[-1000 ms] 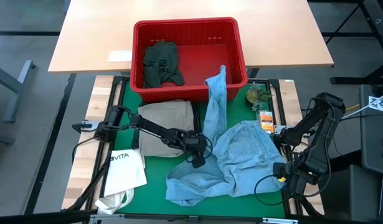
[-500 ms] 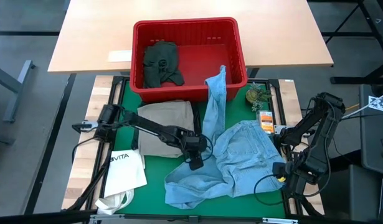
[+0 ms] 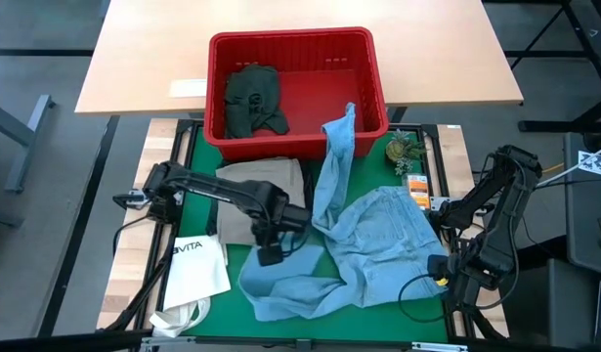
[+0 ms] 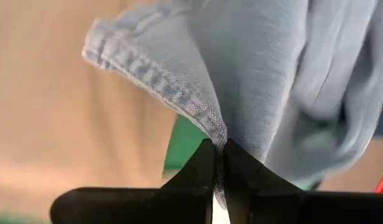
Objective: Fold Laundry from Bin
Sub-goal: Fold the light blue pants
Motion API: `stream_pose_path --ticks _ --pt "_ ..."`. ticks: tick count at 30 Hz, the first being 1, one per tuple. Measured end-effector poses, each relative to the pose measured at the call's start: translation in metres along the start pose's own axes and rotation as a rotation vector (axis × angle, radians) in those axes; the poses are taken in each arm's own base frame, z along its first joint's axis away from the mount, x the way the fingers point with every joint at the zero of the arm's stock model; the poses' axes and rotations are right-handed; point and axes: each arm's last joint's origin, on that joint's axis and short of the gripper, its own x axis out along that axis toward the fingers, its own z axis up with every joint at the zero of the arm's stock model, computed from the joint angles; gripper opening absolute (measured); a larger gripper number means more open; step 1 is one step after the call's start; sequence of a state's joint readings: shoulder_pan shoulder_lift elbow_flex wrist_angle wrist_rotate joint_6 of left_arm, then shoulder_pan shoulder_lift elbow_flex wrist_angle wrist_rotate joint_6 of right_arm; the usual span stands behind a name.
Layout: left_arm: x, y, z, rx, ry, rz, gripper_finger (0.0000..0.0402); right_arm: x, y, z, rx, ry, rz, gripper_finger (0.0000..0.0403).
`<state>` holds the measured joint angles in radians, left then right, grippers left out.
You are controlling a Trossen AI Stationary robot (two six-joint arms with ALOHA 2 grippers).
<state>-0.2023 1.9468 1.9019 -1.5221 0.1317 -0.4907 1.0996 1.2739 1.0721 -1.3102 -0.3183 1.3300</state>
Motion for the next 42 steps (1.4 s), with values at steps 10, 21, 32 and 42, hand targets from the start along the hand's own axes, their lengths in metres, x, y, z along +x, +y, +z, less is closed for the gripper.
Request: stream_pose_path --ticks 10,21,32,42 --pt "-0.031 -0.021 -0.037 -0.047 0.020 -0.122 0.0010 0.000 0.000 0.000 0.000 0.008 0.000 0.0005" --pt "-0.065 -0.028 -0.077 -0.012 -0.036 -0.210 0.0010 0.000 0.000 0.000 0.000 0.008 0.000 0.0005" --pt "-0.094 0.001 -0.158 -0.459 -0.074 -0.263 0.0010 0.000 0.000 0.000 0.000 0.006 0.000 0.0005" --pt "-0.019 0.002 -0.211 -0.679 0.336 -0.067 0.0010 0.000 0.000 0.000 0.000 0.004 -0.001 0.0005"
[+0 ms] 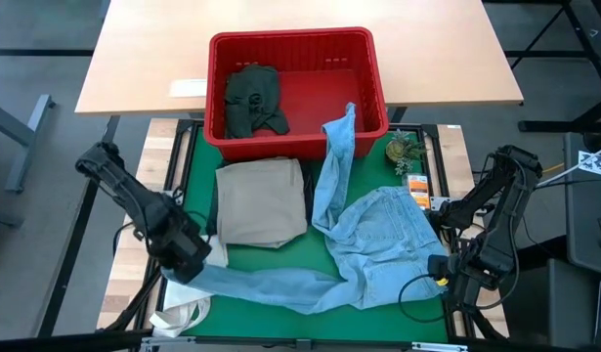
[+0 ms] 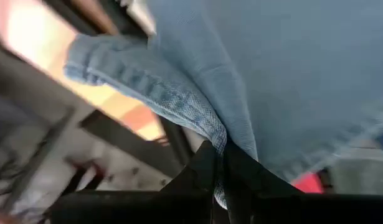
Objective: Fold Laundry from Bin
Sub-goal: Fold the light blue pants
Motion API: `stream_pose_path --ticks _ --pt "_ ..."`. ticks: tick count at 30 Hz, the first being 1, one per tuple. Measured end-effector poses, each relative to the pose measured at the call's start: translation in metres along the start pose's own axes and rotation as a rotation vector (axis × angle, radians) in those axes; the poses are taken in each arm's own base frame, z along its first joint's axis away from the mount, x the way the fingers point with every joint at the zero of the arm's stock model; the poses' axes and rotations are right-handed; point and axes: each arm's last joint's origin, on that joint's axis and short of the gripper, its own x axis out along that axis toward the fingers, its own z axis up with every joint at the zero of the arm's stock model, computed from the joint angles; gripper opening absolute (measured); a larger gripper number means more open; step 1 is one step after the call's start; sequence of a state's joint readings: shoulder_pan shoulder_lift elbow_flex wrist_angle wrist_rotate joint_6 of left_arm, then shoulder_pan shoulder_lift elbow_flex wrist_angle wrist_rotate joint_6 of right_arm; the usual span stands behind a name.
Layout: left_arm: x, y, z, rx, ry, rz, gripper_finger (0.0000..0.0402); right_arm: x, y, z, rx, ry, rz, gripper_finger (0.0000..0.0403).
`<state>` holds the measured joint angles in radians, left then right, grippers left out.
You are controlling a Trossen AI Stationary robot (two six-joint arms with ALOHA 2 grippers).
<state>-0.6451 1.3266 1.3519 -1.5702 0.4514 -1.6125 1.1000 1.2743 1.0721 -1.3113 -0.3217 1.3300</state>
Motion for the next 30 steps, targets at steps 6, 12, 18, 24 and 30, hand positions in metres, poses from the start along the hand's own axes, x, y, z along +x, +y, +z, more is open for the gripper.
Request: stream_pose_path --ticks 6,12,18,24,30 --pt "0.044 0.008 0.009 -0.015 -0.004 0.159 0.0039 0.000 0.000 0.000 0.000 0.000 0.000 0.0005" --pt "0.058 0.013 0.016 -0.010 -0.001 0.213 0.0100 0.000 0.000 0.000 0.000 0.000 0.000 0.0005" --pt "0.058 0.012 0.017 0.029 -0.011 0.206 0.0156 0.000 0.000 0.000 0.000 0.000 0.000 0.0005" --pt "0.058 0.007 0.016 0.265 0.018 0.152 0.0168 0.000 0.000 0.000 0.000 0.000 0.000 0.0005" --pt "0.044 0.018 0.011 0.226 0.021 0.078 0.0168 0.000 0.000 0.000 0.000 0.000 0.001 0.0006"
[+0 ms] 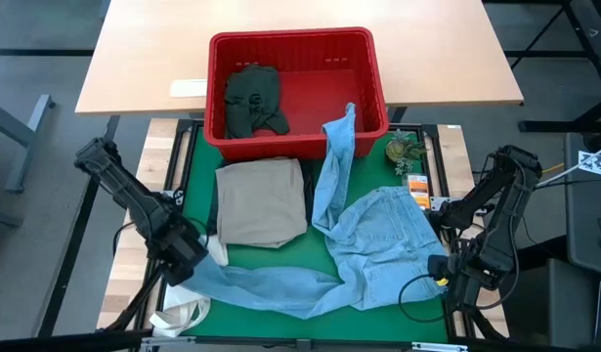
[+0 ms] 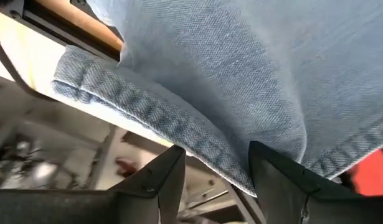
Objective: Fold Laundry from Bin
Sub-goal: Fold the light blue pants
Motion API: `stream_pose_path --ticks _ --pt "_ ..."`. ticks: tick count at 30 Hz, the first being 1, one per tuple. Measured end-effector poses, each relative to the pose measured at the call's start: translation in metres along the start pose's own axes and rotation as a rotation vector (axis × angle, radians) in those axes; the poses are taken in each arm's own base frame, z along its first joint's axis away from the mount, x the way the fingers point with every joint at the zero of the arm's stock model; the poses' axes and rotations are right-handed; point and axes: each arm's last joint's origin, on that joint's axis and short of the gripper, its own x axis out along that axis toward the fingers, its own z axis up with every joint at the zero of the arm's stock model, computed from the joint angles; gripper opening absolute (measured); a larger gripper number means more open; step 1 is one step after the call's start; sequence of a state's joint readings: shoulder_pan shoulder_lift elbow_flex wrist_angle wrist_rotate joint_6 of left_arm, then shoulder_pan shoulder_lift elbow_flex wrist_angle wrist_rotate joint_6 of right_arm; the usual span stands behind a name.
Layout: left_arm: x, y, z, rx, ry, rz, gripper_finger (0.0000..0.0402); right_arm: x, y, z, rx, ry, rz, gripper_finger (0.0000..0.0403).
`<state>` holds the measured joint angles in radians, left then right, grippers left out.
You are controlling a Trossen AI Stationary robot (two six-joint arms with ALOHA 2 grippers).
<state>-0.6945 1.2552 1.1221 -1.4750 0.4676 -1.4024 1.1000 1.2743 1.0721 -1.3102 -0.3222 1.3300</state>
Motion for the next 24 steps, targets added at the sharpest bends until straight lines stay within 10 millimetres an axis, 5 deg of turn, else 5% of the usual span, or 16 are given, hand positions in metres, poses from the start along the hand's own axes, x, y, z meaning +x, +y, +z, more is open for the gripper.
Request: stream_pose_path --ticks 12,17,24 --pt "-0.052 0.022 -0.018 -0.028 -0.500 -0.244 0.0169 0.000 0.000 0.000 0.000 0.008 0.003 0.0066" --pt "-0.061 0.009 -0.011 -0.039 -0.802 -0.355 0.0169 0.000 0.000 0.000 0.000 0.007 0.002 0.0115" --pt "-0.059 -0.024 0.001 0.009 -0.997 -0.393 0.0169 0.000 0.000 0.000 -0.001 0.005 0.002 0.0148"
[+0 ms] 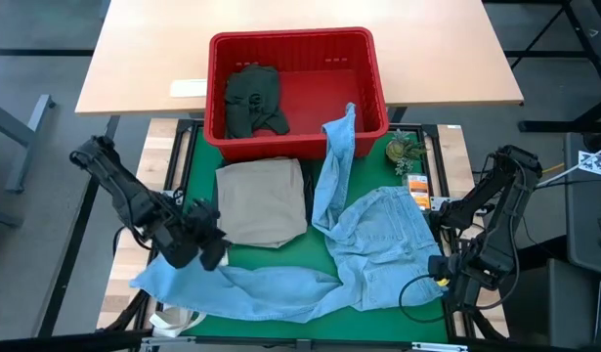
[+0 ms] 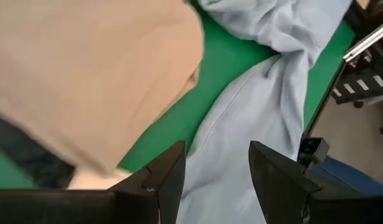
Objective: Fold Laundry from Bin
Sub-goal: Fold the light blue pants
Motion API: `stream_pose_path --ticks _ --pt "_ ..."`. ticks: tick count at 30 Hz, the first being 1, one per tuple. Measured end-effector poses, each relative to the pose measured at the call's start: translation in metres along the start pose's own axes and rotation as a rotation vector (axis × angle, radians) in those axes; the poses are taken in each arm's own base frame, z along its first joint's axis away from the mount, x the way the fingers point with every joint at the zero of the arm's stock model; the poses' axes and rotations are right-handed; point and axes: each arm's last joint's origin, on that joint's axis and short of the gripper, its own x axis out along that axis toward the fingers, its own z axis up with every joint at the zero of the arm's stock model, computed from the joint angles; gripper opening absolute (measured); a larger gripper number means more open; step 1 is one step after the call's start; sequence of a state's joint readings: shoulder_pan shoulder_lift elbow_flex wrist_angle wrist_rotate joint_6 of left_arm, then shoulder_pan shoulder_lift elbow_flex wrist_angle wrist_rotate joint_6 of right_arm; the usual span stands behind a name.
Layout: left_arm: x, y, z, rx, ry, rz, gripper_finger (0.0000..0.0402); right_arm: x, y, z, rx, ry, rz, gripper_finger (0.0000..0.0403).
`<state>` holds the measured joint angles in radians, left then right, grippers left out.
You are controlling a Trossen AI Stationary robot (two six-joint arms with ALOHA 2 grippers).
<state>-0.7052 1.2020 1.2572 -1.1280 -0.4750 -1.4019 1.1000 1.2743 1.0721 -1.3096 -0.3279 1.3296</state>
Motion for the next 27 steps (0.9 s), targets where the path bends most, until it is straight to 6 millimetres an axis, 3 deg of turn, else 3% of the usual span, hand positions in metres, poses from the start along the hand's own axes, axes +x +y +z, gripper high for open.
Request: stream_pose_path --ticks 8,15,22,27 --pt "0.049 -0.038 -0.009 0.079 -0.003 -0.037 0.0169 -0.019 0.006 -0.004 -0.099 -0.033 0.047 0.0150" --pt "0.106 -0.064 0.004 0.241 0.010 -0.115 0.0169 -0.040 0.003 -0.005 -0.173 -0.258 -0.037 0.0150" --pt "0.165 -0.072 0.037 0.384 -0.010 -0.225 0.0169 -0.040 -0.001 0.017 -0.362 -0.704 -0.283 0.0150" --pt "0.202 -0.068 0.044 0.370 0.111 -0.306 0.0169 -0.033 -0.011 0.041 -0.384 -0.789 -0.430 0.0150"
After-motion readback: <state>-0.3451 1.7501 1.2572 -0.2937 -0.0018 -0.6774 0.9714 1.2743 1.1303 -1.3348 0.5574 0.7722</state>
